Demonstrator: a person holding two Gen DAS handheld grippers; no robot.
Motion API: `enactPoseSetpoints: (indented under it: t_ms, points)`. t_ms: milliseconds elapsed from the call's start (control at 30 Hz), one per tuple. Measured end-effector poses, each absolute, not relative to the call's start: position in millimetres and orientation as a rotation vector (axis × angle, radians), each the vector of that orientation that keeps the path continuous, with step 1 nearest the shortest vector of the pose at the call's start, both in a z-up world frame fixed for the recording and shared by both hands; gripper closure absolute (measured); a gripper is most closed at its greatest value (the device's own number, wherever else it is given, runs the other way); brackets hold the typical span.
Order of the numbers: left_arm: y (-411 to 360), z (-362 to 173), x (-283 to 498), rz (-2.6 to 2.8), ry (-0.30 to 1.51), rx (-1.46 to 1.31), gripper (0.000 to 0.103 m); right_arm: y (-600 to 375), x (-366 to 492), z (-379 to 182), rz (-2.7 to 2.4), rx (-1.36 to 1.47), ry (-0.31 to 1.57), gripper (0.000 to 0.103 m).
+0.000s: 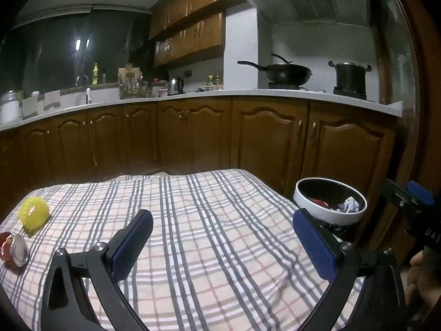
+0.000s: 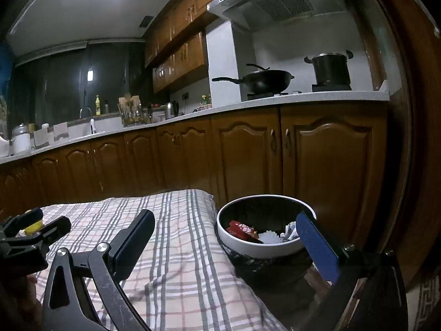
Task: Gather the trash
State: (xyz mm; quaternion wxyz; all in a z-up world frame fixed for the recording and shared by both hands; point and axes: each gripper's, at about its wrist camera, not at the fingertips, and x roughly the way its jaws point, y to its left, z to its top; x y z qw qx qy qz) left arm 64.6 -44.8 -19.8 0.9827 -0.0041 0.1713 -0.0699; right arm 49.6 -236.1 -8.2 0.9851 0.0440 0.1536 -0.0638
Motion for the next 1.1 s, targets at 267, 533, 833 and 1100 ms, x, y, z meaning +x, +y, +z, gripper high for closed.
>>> enactPoseSetpoints:
  t_ms: [267, 533, 833, 1100]
  points:
    - [-39.7, -24.2, 73.0, -0.141, 0.341, 0.004, 0.001, -234.5, 49.9, -7.1, -0.125, 0.085, 0.304, 0.000]
    - [-40.6, -25.2, 72.4, -0.148, 0.336, 0.015, 0.001, -234.5, 50.4, -7.9, -0.120, 0.085, 0.304, 0.000]
    - [-40.7, -26.1, 71.9, -0.148, 0.334, 0.017, 0.001, -234.8, 50.1, -8.8, -0.117, 0.086, 0.306, 0.000]
    - [-39.7, -26.4, 71.5, -0.151, 0.324, 0.023, 0.001, -235.8, 50.5, -9.0, -0.110, 0.084, 0.304, 0.000]
